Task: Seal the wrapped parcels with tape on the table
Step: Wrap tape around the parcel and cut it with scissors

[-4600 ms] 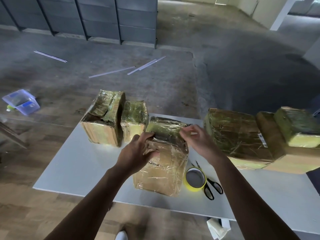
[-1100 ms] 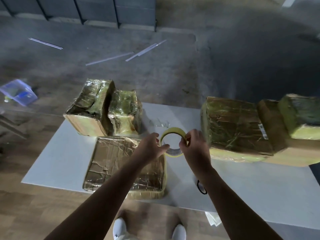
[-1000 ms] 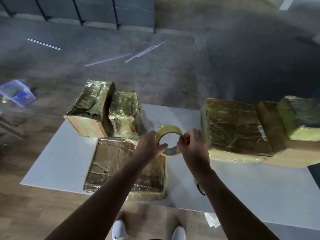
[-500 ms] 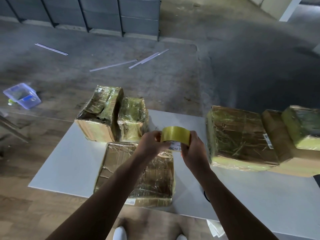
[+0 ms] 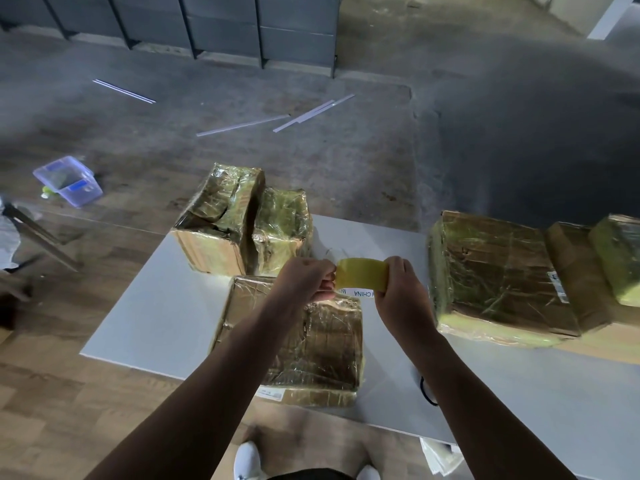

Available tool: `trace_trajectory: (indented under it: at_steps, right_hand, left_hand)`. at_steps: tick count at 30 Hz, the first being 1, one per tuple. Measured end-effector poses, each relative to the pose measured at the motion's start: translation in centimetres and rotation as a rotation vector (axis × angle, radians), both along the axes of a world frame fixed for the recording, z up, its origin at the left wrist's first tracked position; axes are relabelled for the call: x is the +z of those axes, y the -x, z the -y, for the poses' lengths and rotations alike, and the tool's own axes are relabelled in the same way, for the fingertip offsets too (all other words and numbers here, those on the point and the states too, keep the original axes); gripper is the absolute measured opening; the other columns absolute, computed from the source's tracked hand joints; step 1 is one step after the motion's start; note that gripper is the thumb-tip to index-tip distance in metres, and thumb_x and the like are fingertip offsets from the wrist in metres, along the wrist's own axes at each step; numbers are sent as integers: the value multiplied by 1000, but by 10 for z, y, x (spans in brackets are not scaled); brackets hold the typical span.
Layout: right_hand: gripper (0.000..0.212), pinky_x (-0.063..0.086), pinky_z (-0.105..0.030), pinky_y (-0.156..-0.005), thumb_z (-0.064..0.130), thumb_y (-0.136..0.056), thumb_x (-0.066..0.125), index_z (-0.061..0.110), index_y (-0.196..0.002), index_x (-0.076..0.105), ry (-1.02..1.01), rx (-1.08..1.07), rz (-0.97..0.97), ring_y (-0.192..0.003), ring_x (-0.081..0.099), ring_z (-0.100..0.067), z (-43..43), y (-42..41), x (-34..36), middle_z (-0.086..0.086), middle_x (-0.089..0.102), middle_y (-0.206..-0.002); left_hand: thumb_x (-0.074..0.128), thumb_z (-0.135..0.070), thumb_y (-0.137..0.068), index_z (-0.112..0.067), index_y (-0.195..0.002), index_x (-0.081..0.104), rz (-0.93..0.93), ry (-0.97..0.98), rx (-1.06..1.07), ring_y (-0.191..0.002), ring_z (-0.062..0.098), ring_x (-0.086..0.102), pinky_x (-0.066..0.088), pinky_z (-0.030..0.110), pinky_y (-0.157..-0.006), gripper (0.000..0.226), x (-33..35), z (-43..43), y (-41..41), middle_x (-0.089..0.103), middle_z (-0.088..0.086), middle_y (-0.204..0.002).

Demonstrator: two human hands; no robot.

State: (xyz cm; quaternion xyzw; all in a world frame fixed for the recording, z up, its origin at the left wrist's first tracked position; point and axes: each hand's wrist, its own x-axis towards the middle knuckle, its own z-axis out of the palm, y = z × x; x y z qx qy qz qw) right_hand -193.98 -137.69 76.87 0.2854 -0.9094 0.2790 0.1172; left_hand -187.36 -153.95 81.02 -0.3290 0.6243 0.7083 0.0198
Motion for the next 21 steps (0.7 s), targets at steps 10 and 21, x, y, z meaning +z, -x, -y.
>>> trace_trajectory:
  at_steps: [10, 21]
  right_hand:
    - [35, 46, -29, -69, 8, -81, 73, 8, -109, 51, 173, 238, 301, -90, 54, -22, -1, 13, 3, -5, 53, -97]
    - [62, 48, -28, -70, 28, -73, 77, 36, -128, 49, -307, 471, 102, -84, 63, -21, -10, 26, 43, 8, 66, -110]
  left_hand:
    - [64, 2, -88, 5, -94, 65, -25, -107, 75, -59, 14, 61, 54, 21, -53, 7, -8, 12, -3, 61, 13, -74]
    - [59, 6, -90, 7, -92, 63, 25, -4, 72, -72, 20, 61, 54, 20, -54, 5, -14, 47, -24, 61, 14, -80]
